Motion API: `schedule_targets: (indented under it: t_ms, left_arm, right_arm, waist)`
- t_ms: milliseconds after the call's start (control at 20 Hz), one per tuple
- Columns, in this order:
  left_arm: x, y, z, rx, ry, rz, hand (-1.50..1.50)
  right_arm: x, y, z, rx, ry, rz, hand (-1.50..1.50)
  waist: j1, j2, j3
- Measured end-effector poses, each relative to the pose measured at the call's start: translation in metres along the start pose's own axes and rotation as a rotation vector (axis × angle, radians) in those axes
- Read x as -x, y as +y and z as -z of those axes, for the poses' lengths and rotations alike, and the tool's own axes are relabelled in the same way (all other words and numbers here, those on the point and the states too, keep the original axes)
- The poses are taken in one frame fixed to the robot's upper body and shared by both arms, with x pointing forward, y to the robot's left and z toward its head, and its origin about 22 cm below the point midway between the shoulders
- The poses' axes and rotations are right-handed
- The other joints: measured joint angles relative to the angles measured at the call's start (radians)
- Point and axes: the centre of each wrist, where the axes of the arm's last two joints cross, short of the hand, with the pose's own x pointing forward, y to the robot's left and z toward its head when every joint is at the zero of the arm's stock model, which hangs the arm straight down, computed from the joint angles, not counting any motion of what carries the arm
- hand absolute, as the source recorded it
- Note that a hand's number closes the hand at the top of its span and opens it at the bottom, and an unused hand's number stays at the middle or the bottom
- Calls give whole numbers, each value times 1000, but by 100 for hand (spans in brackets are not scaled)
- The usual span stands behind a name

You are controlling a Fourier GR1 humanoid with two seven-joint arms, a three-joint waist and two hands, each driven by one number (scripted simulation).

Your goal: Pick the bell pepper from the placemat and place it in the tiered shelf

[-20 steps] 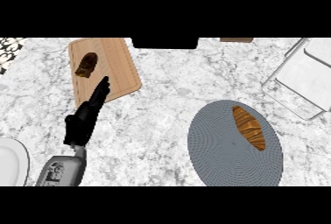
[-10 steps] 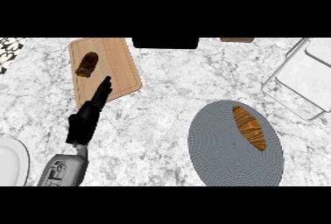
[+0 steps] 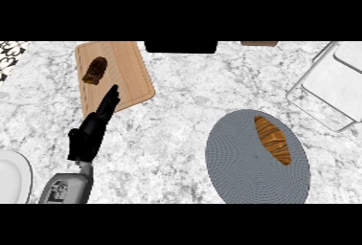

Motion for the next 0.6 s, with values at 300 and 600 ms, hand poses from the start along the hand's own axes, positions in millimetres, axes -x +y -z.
schedule_targets:
  t_ms: [300,600]
  left_arm:
    - [-2,0,0,4,-5,0,0]
    - [3,-6,0,13,-6,3,0]
  right_arm:
    - [10,-8,-9,76,129,-223,-150]
    - [13,-20,-7,116,188,-211,-150]
  waist:
    - [6,3,1]
    - [10,5,1]
